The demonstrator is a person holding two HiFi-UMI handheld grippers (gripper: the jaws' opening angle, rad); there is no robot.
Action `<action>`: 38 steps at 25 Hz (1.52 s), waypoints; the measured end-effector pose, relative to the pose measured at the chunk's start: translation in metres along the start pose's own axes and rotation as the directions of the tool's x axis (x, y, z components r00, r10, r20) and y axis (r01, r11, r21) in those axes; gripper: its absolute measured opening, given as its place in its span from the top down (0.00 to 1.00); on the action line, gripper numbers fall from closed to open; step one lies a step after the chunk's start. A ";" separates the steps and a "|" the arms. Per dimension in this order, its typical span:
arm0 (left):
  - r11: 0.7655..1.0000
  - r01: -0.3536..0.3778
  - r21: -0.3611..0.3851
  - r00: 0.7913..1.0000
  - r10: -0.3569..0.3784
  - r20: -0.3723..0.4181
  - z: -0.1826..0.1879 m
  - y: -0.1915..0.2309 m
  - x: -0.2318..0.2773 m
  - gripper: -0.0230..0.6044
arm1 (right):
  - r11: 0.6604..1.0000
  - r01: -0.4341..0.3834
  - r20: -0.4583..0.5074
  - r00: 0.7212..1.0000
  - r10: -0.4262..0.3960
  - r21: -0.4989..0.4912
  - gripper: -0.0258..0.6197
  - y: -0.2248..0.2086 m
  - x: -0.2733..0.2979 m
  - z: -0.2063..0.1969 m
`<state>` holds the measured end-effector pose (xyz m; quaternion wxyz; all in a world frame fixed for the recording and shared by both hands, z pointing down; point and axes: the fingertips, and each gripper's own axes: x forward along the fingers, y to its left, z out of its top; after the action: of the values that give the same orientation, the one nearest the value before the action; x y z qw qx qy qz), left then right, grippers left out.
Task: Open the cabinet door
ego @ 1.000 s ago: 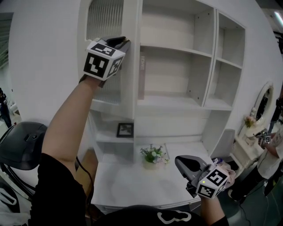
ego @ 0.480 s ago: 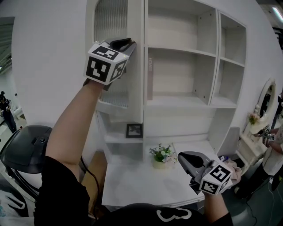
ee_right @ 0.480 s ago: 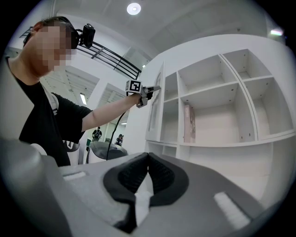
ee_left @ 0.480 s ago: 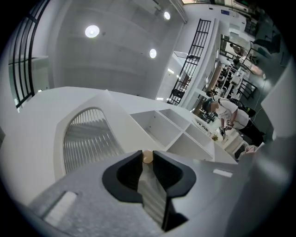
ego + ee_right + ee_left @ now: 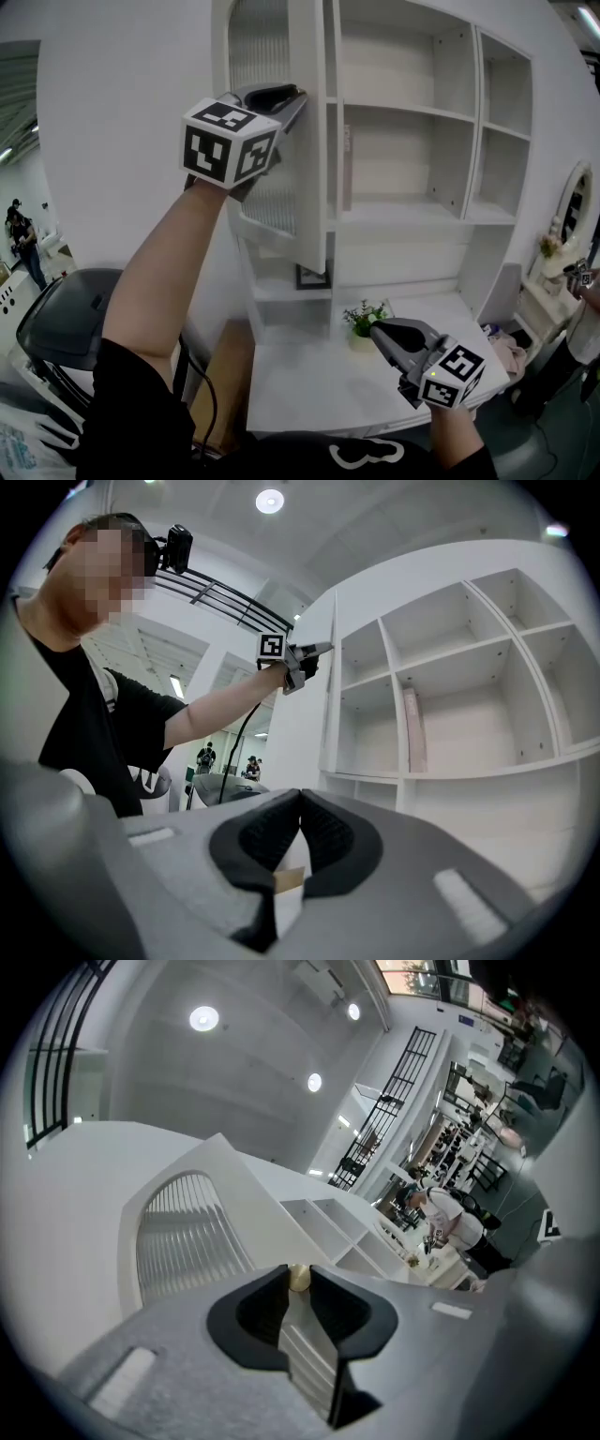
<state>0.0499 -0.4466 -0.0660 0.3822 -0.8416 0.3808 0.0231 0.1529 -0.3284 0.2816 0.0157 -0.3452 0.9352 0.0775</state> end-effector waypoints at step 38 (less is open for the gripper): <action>0.953 0.087 -0.290 0.990 -0.052 0.129 -0.005 0.112 -0.191 0.80 | 0.998 -0.055 -0.054 0.997 0.055 0.017 0.96 0.152 0.091 -0.011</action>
<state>-0.1606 -0.3770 -0.0694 0.2753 -0.8991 0.3197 0.1165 -0.0140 -0.2749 0.3056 -0.0093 -0.3212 0.9450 0.0613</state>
